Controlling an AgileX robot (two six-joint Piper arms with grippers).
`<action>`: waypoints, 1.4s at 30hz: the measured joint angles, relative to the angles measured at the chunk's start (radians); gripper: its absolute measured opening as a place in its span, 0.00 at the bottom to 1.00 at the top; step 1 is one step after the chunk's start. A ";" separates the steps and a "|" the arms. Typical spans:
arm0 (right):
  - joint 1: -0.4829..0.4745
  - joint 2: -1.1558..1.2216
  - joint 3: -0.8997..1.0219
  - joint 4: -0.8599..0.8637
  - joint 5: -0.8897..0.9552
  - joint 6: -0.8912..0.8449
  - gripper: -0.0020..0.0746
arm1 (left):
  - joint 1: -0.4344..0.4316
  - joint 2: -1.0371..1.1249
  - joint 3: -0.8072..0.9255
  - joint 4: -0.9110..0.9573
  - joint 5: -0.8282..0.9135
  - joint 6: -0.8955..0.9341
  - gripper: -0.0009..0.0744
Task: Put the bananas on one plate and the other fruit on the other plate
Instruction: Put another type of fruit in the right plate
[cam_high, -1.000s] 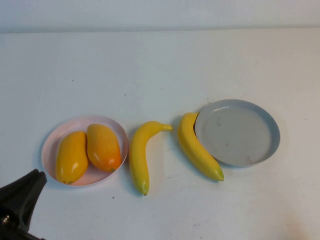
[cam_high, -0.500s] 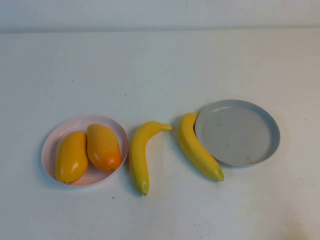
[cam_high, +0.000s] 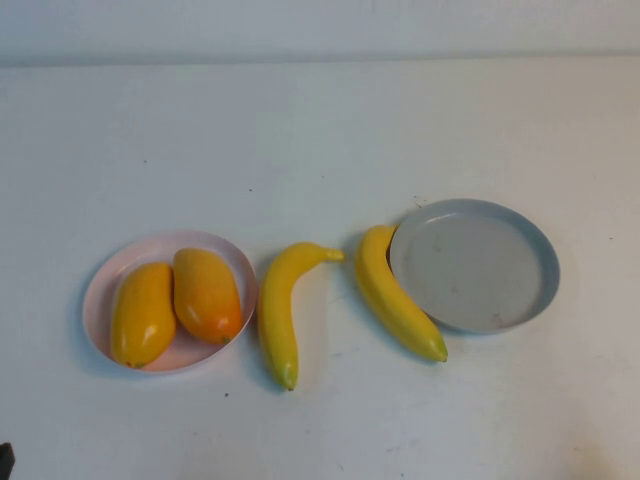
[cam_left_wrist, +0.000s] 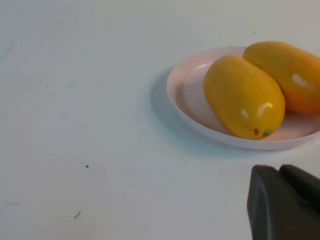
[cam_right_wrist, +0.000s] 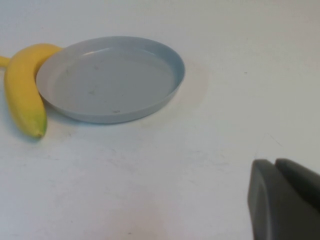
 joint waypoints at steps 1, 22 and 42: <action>0.000 0.000 0.000 0.000 0.000 0.000 0.00 | 0.000 0.000 0.000 0.000 0.012 0.000 0.01; 0.000 0.000 0.002 0.000 0.000 0.000 0.00 | 0.000 0.000 0.000 0.003 0.019 0.000 0.01; 0.000 0.000 0.002 0.327 -0.372 0.007 0.00 | 0.000 0.000 0.000 0.003 0.019 0.000 0.01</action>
